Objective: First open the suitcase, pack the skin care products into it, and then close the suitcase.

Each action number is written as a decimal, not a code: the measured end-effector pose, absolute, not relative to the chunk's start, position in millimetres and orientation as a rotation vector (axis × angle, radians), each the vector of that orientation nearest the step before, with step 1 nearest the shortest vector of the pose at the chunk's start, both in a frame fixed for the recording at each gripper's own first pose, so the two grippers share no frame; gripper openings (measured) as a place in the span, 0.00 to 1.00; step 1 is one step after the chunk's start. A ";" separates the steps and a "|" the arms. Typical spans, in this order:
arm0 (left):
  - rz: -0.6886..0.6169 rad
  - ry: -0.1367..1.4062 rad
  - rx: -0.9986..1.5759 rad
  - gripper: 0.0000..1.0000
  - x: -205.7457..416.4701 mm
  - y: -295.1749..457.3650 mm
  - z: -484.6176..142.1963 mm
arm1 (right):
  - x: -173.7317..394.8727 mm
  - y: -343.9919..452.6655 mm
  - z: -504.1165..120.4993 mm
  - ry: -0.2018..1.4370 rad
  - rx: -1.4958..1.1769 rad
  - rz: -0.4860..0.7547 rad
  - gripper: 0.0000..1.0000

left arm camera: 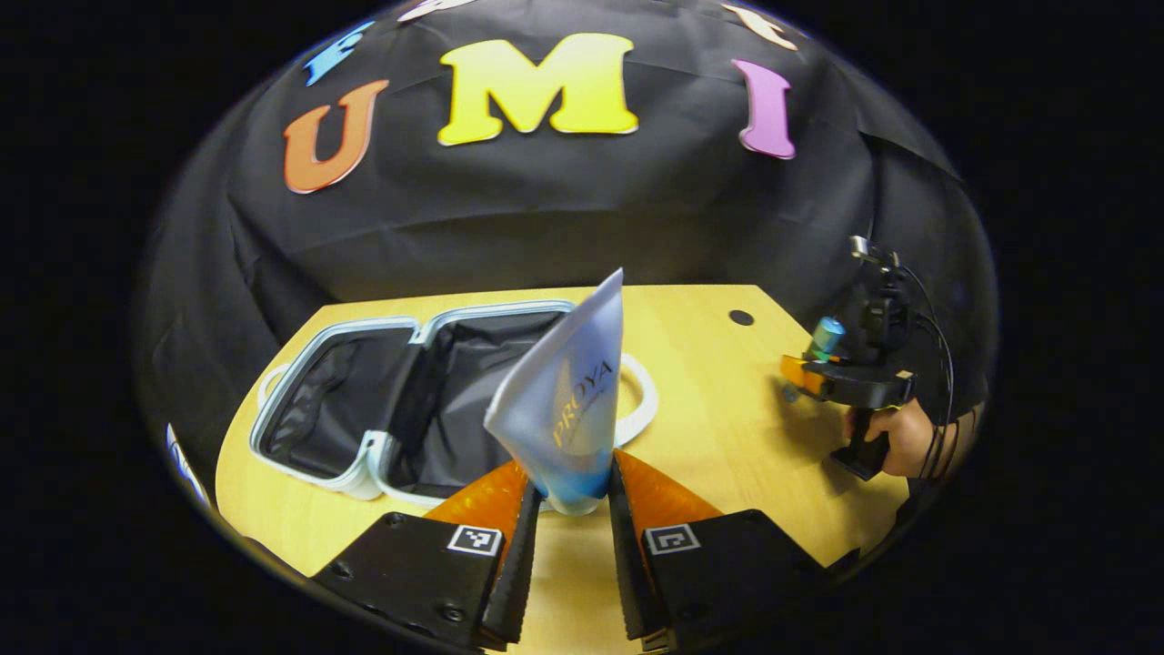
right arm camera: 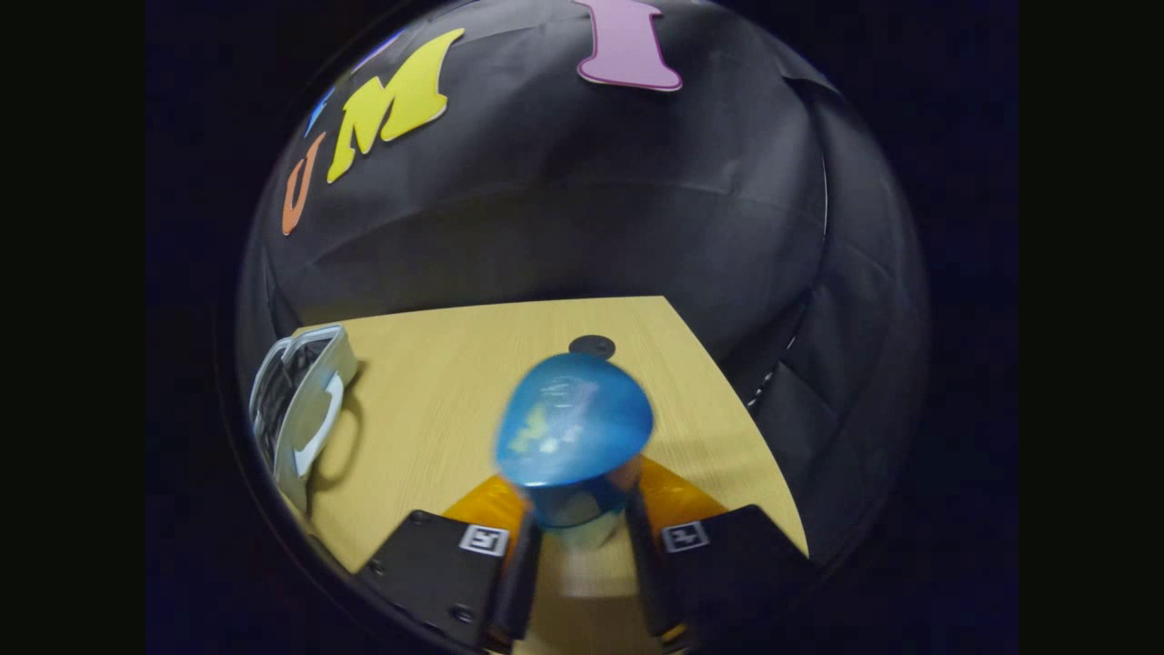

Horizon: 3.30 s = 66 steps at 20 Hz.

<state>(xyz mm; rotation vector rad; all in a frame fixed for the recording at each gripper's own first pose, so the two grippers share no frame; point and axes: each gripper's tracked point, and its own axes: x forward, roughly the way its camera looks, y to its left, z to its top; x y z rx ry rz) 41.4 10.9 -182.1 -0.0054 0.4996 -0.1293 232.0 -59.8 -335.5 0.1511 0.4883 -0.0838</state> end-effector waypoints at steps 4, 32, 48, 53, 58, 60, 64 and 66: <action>-0.095 0.504 0.035 0.43 60.3 51.7 -179.2 | 212.1 -52.4 -328.4 0.504 0.148 -0.081 0.41; -0.102 0.937 0.072 0.43 138.7 101.1 -307.6 | 6.3 69.8 -207.3 0.478 0.060 -0.049 0.41; -0.158 0.435 0.003 0.82 76.1 152.0 -189.5 | 151.7 270.8 -200.2 0.561 0.061 0.217 0.41; -0.115 0.345 0.097 0.89 35.1 206.0 -189.0 | 172.0 315.9 -260.2 0.721 0.057 0.214 0.41; -0.067 0.355 0.104 0.98 -6.2 239.3 -201.4 | 171.0 337.2 -290.0 0.817 0.024 0.198 0.41; -0.047 0.353 0.091 0.98 -11.9 254.1 -202.6 | 166.7 345.8 -301.1 0.871 0.023 0.203 0.41; -0.016 0.355 0.055 0.98 -12.9 277.2 -205.0 | 180.6 351.7 -304.4 0.881 0.061 0.164 0.40; 0.003 0.361 0.033 0.98 -10.8 288.6 -207.5 | 191.2 352.8 -308.5 0.893 0.078 0.150 0.41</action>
